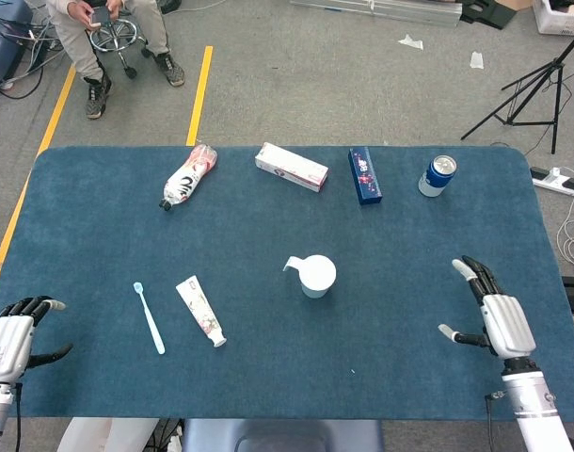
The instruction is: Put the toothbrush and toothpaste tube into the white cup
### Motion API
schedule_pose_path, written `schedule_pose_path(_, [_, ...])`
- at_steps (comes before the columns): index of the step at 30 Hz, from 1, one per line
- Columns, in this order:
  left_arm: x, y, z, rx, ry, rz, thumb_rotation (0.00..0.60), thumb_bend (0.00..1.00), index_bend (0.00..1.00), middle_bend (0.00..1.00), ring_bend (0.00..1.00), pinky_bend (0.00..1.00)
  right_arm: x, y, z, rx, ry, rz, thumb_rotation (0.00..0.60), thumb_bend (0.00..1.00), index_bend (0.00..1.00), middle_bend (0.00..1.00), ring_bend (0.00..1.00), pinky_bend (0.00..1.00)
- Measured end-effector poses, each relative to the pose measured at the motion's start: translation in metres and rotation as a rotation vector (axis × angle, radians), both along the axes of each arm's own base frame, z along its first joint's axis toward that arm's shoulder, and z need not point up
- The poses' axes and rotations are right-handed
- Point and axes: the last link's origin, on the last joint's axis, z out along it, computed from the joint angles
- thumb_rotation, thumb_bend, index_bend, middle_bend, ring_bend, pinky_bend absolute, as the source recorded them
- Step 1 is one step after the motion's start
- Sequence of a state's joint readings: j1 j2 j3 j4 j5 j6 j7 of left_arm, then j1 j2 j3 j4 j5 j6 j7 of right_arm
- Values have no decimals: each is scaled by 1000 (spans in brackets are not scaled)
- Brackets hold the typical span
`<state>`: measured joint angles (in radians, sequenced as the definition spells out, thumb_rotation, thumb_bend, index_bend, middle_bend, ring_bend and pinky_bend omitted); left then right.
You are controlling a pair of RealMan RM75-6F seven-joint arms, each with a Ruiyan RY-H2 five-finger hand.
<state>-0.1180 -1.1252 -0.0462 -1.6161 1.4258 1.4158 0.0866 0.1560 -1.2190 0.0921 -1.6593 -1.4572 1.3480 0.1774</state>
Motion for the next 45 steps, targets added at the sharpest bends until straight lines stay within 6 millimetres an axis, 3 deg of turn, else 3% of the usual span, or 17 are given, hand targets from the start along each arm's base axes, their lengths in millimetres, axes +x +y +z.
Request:
schedule_pose_path(7, [-1,0,-2,-9,0,3,600,9,357,327,273,322,12,-19,-15,70,-99,-23,600,1,41,0,0,232])
schedule_pose_path(22, [0,0,0,-11,-12,2,600,9,357,327,273,322,38,-52,-57,137,-394,-114,600,2,30,0,0,231])
schedule_pose_path(45, [-1,1,-1,-21,-10,11,600,9,357,327,273,322,55,-57,-100,305,-506,-115,600,0,0,0,0,202])
